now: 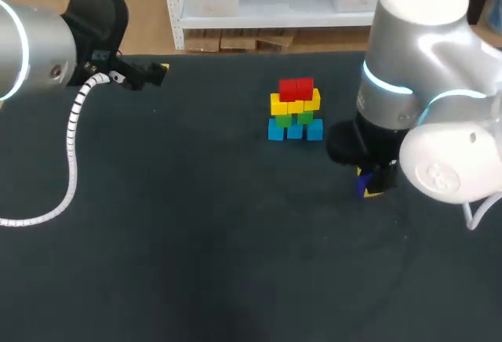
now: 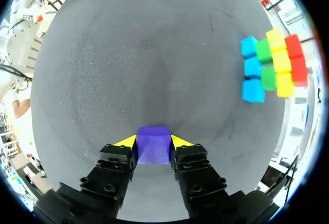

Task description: Place the blue cubes, place green cubes on the blue cubes, place the yellow cubes on the green cubes, then place the red cubes on the yellow cubes, and place purple cube on the red cubes.

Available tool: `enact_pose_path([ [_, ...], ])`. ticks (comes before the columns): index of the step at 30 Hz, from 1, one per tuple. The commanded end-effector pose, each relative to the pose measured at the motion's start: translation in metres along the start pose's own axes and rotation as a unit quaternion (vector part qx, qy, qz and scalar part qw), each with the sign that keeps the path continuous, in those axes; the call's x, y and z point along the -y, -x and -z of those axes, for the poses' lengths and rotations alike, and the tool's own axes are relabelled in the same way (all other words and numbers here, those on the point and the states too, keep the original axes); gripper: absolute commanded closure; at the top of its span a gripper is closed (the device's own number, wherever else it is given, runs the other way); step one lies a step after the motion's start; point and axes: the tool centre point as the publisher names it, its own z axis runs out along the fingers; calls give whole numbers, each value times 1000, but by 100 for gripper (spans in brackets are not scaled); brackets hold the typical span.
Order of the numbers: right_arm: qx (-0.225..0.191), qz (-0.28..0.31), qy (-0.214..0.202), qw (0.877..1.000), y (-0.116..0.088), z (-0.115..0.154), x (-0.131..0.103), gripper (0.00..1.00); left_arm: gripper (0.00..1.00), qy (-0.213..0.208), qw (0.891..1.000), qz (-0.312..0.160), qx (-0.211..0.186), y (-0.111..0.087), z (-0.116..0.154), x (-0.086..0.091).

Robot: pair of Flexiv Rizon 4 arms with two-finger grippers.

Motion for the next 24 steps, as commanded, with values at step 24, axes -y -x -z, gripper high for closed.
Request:
enact_pose_path([
  [24,46,-42,-64,996,7,135,123,100,0,-3,1000,-1,1,0,-1,-1],
])
